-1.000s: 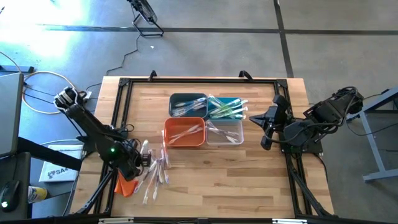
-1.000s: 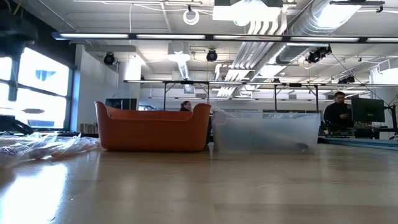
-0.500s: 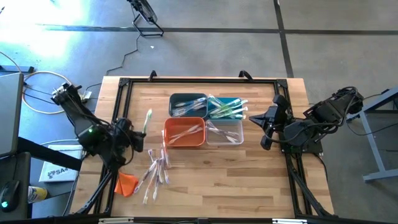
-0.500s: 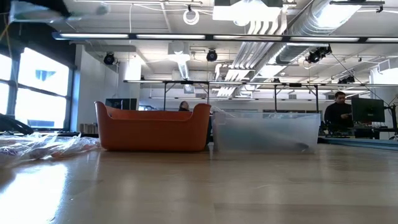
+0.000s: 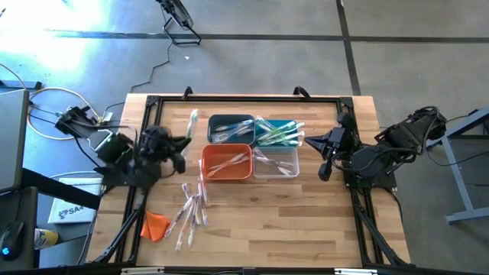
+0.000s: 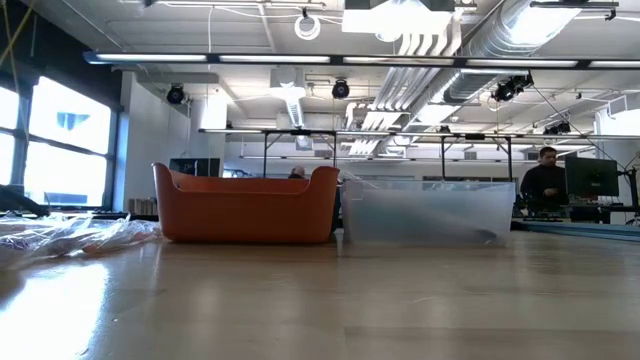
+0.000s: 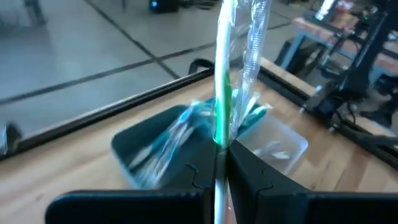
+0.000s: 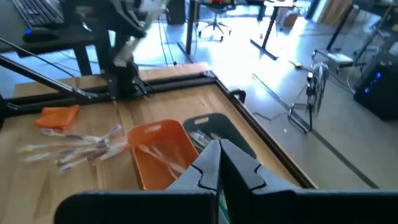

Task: Pick & Place Toothbrushes
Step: Put the green toothbrush into the right blue bin

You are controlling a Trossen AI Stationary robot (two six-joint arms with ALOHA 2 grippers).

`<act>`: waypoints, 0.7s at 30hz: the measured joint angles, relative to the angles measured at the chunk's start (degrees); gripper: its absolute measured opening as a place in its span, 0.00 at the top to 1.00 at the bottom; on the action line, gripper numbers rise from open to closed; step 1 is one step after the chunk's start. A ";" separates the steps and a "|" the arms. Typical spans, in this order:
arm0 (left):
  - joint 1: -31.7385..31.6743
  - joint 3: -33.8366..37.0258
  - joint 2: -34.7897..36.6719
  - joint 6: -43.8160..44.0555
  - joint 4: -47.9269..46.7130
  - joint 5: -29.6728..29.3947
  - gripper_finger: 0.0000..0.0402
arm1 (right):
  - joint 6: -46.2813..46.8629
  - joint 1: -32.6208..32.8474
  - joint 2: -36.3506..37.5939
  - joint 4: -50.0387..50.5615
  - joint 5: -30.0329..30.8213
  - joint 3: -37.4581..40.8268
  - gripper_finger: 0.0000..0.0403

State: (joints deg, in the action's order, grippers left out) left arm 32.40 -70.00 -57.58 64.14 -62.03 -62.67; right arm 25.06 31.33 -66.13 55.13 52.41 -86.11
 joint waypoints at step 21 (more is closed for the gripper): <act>-26.14 -0.18 -9.45 -52.55 53.32 43.87 0.97 | -15.34 -6.19 -6.61 -19.64 -4.51 -0.04 0.99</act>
State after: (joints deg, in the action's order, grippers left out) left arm 6.26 -70.17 -67.03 11.59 -8.71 -18.80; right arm 9.72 25.14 -72.74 35.49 47.90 -86.15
